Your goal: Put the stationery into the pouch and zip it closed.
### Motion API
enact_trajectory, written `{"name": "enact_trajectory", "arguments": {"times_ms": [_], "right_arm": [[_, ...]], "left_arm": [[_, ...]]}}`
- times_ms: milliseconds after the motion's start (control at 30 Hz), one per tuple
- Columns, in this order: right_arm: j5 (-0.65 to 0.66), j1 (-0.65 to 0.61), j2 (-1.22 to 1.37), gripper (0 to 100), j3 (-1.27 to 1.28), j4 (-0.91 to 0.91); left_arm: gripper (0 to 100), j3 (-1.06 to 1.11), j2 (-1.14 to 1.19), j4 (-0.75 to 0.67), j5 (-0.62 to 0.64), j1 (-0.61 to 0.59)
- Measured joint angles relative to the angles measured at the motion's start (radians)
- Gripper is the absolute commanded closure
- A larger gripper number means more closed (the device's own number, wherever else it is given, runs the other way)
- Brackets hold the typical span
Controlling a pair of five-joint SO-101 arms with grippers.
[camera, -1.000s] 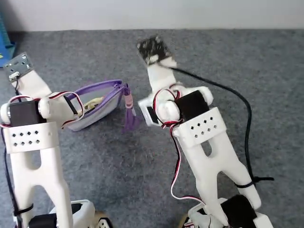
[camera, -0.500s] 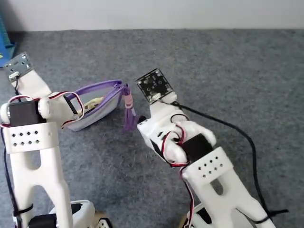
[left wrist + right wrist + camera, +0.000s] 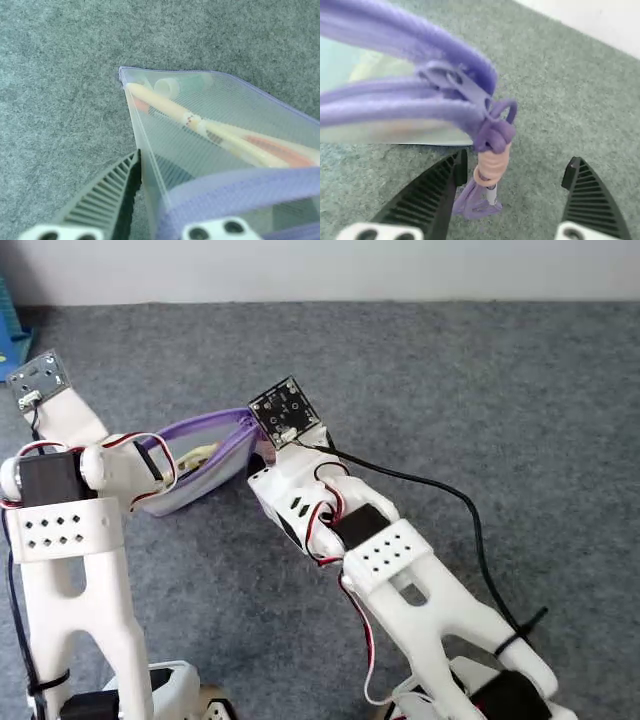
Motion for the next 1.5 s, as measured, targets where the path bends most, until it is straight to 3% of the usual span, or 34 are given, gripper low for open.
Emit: {"name": "enact_trajectory", "arguments": {"times_ms": [200,300,900,1100,1500], "right_arm": [[0.000,0.005,0.083,87.9,-0.048,-0.008],[0.000,0.023,0.083,92.0,-0.049,-0.009],[0.048,0.034,-0.021,91.7,-0.049,0.048],[0.054,0.034,-0.021,77.5,-0.049,0.048],[0.054,0.034,-0.021,85.5,-0.049,0.048]], "left_arm": [[99,0.000,0.000,0.000,0.000,0.000],[99,0.000,0.000,0.000,0.000,0.000],[99,0.000,0.000,0.000,0.000,0.000],[99,0.000,0.000,0.000,0.000,0.000],[99,0.000,0.000,0.000,0.000,0.000]]}}
